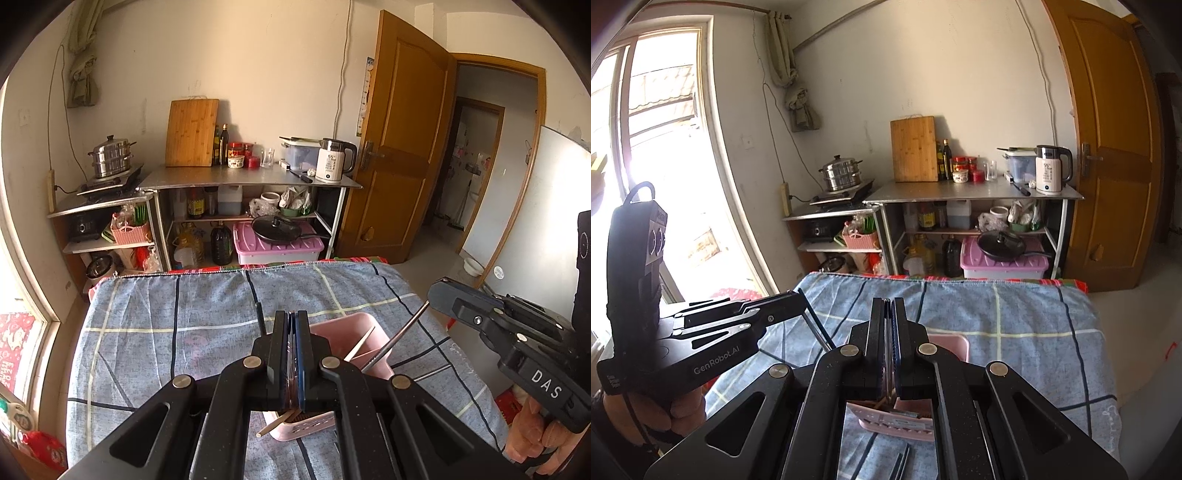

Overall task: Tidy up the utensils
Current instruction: 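Lower the silver chopsticks into the basket compartments and open both tools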

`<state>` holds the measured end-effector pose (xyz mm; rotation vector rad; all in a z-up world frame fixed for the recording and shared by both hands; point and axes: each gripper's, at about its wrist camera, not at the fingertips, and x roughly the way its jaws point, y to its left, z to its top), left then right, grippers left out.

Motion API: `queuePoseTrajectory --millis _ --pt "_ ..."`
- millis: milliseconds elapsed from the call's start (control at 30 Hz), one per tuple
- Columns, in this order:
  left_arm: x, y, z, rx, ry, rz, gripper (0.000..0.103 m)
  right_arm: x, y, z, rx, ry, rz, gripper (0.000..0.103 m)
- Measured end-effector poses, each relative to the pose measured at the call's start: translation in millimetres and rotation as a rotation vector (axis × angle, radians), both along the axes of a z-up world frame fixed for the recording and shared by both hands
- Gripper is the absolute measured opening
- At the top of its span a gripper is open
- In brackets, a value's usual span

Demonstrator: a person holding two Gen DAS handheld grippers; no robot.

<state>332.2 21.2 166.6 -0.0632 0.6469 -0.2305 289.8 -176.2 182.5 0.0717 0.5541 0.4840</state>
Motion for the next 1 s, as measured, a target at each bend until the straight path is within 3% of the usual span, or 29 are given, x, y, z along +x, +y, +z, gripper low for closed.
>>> queuePoseTrajectory --millis 533,733,1000 --pt "14.5 2.0 -42.9 0.013 0.056 -0.014 0.003 22.9 10.7 -45.5 -0.056 0.114 0.008 0.004" --pt "9.9 5.2 -40.7 -0.005 0.034 -0.012 0.004 23.4 7.9 -53.3 -0.052 0.156 0.012 0.006" --pt "-13.1 17.0 -19.7 -0.005 -0.018 0.024 0.008 3.5 -3.7 -36.9 -0.023 0.114 0.013 0.011"
